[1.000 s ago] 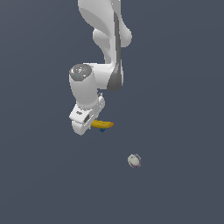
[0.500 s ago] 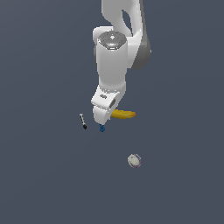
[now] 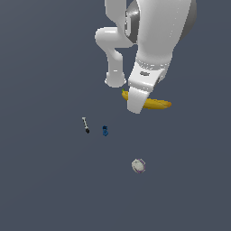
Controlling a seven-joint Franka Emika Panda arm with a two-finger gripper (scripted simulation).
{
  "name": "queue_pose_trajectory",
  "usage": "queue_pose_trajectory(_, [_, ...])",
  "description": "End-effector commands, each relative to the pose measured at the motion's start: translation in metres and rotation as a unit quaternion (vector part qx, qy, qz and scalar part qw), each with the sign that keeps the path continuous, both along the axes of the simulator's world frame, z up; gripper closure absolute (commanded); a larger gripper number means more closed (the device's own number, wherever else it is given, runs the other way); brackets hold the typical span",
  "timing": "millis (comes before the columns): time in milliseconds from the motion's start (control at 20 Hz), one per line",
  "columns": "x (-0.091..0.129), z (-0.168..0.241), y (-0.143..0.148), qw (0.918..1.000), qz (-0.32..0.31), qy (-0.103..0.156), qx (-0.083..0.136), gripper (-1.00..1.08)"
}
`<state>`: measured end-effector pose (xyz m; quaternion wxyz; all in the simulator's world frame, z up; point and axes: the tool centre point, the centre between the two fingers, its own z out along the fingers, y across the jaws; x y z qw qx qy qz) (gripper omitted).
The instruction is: Pick up a designated object from a clutter of objects.
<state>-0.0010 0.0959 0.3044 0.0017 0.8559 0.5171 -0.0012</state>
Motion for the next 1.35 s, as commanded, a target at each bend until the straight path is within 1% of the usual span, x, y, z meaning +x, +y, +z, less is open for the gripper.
queue_pose_trajectory(0, [0.002,0.023,0.024,1.0000,0.000,0.000,0.000,1.08])
queue_pose_trajectory(300, [0.007,0.070,0.075,1.0000,0.000,0.000,0.001,1.08])
queue_pose_trajectory(600, [0.012,0.102,0.110,1.0000,-0.001,0.000,0.002,1.08])
queue_pose_trajectory(950, [0.016,0.122,0.131,1.0000,-0.001,0.000,0.002,1.08])
queue_pose_trajectory(1300, [0.017,0.127,0.138,1.0000,-0.001,0.000,0.002,1.08])
